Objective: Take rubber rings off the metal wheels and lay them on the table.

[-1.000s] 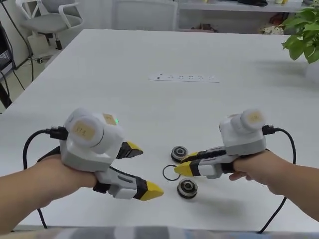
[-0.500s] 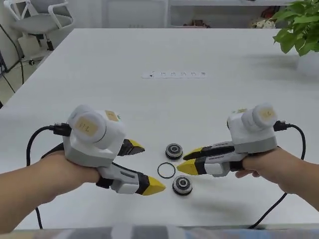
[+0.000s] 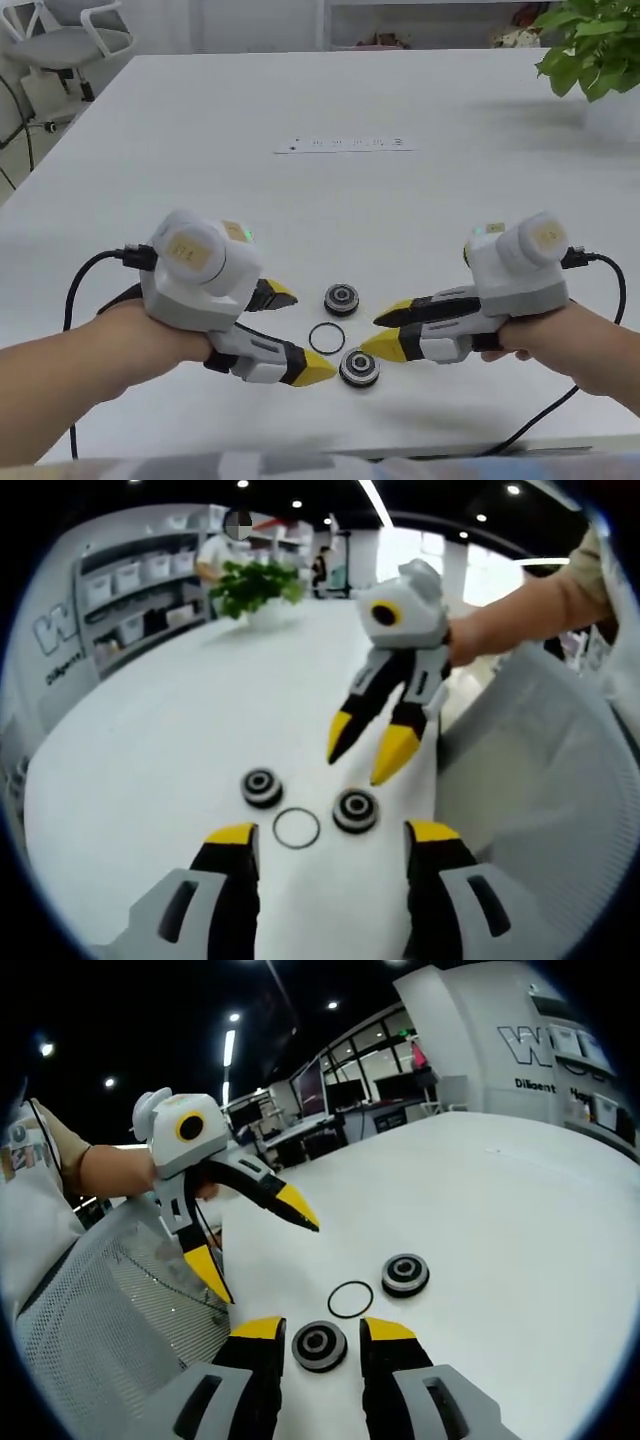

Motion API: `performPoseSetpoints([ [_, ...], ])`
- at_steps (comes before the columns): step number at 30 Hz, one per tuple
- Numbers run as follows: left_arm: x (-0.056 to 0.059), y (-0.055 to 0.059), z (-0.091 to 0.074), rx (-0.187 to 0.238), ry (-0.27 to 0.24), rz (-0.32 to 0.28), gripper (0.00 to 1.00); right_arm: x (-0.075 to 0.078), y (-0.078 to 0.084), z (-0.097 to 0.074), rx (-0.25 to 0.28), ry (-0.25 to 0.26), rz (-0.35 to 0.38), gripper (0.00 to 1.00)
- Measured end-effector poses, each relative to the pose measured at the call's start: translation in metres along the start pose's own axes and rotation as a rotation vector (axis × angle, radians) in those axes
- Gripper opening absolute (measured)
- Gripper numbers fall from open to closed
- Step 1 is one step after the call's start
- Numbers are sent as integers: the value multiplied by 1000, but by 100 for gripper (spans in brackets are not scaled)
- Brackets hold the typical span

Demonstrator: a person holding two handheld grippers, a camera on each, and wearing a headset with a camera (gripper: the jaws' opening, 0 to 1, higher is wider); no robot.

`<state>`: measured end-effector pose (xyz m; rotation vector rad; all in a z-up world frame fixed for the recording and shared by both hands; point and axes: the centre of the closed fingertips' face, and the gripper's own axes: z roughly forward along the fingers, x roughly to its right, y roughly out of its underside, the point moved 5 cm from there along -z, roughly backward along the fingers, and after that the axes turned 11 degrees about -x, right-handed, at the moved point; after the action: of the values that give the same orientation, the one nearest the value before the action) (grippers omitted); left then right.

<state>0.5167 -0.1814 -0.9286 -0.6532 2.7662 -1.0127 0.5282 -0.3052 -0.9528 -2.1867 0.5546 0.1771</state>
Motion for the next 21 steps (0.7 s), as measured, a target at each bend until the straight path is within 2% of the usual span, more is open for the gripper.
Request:
performPoseSetpoints([
  [11, 3, -1, 13, -23, 21, 17, 54, -5, 13, 2, -22, -1, -40, 30],
  [21, 8, -1, 25, -40, 48, 37, 47, -5, 25, 7, -48, 3, -73, 28],
])
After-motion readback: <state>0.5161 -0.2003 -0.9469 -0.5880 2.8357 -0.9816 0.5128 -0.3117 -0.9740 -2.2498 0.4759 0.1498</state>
